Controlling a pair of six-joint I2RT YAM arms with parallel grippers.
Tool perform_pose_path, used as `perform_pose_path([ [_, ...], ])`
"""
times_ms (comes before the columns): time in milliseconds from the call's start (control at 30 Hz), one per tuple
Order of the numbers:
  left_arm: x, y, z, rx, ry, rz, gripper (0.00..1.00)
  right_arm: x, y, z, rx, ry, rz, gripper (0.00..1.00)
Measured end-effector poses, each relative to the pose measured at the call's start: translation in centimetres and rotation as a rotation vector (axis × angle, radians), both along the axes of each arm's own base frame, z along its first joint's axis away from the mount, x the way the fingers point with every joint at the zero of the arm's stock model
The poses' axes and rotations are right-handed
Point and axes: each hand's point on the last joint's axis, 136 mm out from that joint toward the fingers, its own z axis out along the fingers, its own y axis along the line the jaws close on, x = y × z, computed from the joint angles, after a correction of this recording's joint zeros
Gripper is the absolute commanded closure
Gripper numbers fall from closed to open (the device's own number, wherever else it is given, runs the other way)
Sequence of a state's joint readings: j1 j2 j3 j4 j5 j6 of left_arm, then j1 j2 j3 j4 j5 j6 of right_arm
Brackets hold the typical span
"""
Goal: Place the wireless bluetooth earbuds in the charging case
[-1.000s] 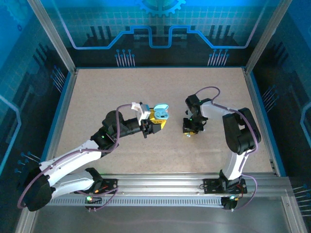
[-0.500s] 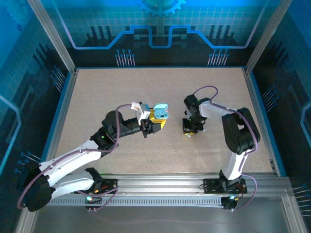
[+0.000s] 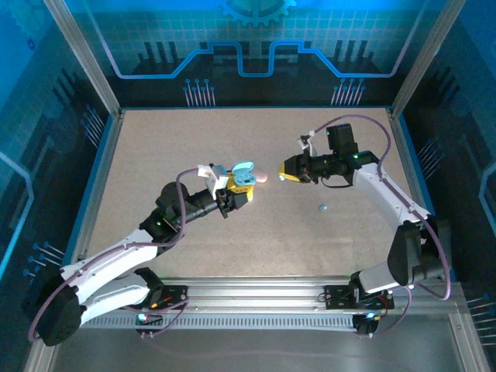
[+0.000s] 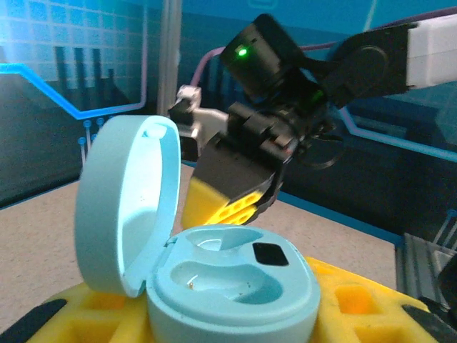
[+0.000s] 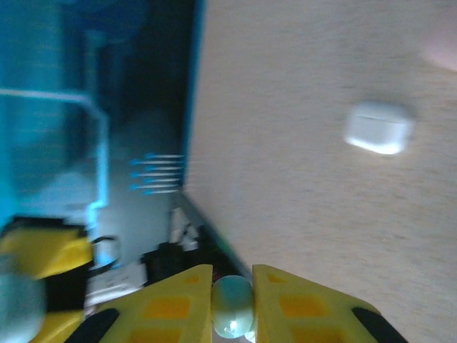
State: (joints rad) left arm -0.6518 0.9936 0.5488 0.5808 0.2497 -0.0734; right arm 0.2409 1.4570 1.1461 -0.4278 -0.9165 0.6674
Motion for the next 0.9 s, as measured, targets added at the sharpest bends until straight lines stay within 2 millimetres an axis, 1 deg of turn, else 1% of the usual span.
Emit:
perform_pose_path([
  [133,0.3,0.3,0.0,-0.006,-0.010,0.016,0.64,-0.4,1.1,3.3,0.153,0.022,0.061,0.79],
  [267,0.6,0.0,0.1,-0.009,-0.032,0.017,0.64,-0.6,1.6,5.3,0.231,0.033,0.098,0.79],
  [433,1.3,-0.5,-0.8,0.014,-0.055,0.018,0.64,-1.3,1.8,7.2,0.240,0.001,0.124,0.79],
  [533,1.6,-1.0,-1.2,0.021,-0.062,0.012,0.63,-2.2,2.6,9.2,0.214,-0.093,0.158,0.79],
  [600,1.5,-1.5,-1.4,0.024,-0.076,0.000,0.64,-3.3,3.1,10.4,0.199,-0.173,0.186,0.80],
  [700,1.4,-2.3,-1.5,0.021,-0.096,-0.021,0.64,-4.7,3.4,11.3,0.172,-0.261,0.200,0.80],
  [800,1.2,-2.9,-1.4,0.009,-0.112,-0.034,0.64,-5.3,3.5,11.8,0.148,-0.336,0.195,0.80],
  [900,1.2,-3.1,-1.2,-0.003,-0.128,-0.041,0.64,-5.7,3.7,11.7,0.120,-0.385,0.195,0.80],
])
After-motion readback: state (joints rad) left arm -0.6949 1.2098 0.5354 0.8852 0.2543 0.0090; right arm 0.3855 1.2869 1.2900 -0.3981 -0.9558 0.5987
